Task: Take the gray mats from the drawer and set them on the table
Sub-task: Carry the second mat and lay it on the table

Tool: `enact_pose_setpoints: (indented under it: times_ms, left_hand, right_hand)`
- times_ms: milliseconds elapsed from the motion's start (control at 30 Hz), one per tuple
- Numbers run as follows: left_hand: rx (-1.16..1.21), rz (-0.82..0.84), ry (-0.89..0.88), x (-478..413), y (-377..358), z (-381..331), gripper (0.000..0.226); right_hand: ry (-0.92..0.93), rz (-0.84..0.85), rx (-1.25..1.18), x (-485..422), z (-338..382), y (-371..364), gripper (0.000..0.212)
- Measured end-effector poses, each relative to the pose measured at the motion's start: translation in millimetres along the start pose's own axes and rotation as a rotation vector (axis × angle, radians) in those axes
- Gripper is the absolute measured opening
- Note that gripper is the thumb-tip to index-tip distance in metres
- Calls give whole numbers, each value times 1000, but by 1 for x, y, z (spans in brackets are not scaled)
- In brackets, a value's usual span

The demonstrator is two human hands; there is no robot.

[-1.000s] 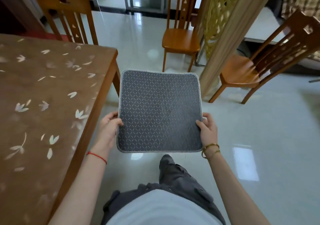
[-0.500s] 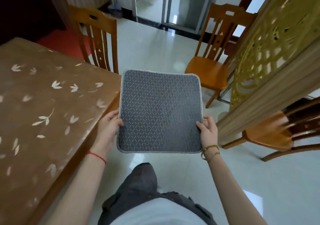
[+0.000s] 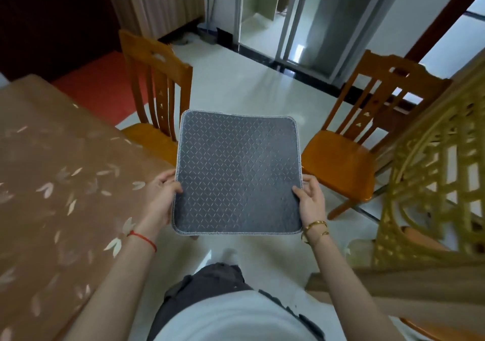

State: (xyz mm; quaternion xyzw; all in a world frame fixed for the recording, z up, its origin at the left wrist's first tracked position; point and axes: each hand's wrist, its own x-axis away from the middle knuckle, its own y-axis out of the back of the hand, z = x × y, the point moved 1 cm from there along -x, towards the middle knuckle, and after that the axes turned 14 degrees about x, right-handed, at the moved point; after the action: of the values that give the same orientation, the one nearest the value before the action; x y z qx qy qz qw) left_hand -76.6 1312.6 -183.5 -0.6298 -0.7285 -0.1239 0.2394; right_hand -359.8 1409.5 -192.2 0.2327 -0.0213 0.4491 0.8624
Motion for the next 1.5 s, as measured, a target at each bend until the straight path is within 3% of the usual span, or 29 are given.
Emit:
enact_pose_setpoints:
  times_ms: [500, 667, 900, 1200, 1500]
  left_hand:
    - [99, -181, -37, -120, -77, -70, 41]
    - [221, -326, -95, -158, -99, -78, 44]
    - [471, -642, -185, -174, -131, -86, 44]
    - [714, -974, -219, -170, -129, -85, 46]
    - [882, -1223, -296, -182, -71, -88, 44]
  right_hand:
    - [98, 218, 57, -222, 81, -65, 15]
    - [185, 377, 89, -302, 118, -97, 27]
    - [363, 669, 219, -391, 171, -166, 24]
    - [525, 1037, 360, -408, 217, -270, 20]
    - [669, 1318, 454, -361, 250, -406, 28]
